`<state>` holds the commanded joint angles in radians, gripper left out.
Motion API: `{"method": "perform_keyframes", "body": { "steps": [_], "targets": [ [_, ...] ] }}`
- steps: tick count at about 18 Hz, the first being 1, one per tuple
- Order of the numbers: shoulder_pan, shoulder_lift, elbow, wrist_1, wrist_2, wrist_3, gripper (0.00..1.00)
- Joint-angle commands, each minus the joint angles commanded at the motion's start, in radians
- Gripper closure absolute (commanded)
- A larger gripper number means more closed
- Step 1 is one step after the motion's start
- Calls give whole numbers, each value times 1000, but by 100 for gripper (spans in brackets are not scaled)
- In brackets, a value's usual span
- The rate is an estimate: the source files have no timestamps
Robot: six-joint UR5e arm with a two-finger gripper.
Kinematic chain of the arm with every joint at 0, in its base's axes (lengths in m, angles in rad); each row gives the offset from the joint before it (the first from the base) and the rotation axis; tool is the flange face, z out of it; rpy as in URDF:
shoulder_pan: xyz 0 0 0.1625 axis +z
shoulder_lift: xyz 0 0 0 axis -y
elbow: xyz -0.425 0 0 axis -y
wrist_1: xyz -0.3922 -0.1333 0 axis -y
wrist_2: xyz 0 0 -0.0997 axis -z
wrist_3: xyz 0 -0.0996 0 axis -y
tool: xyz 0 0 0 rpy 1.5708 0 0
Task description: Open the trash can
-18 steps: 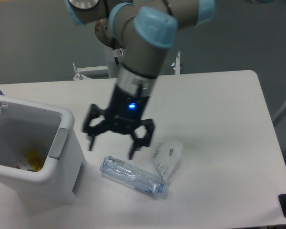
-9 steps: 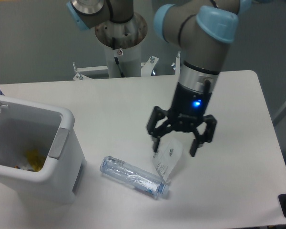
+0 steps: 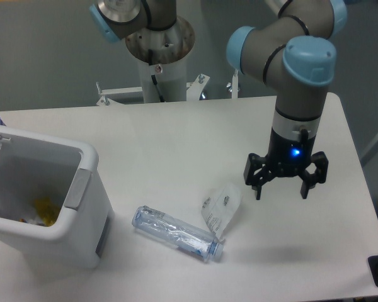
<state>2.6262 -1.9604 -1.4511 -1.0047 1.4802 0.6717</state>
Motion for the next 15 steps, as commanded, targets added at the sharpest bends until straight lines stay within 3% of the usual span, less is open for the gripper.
{"method": "perform_keyframes", "body": {
  "steps": [3, 11, 15],
  "targets": [
    [-2, -5, -24, -15, 8, 17, 0],
    [-15, 2, -57, -35, 86, 248, 0],
    [-18, 3, -77, -29, 109, 264, 0]
  ]
}}
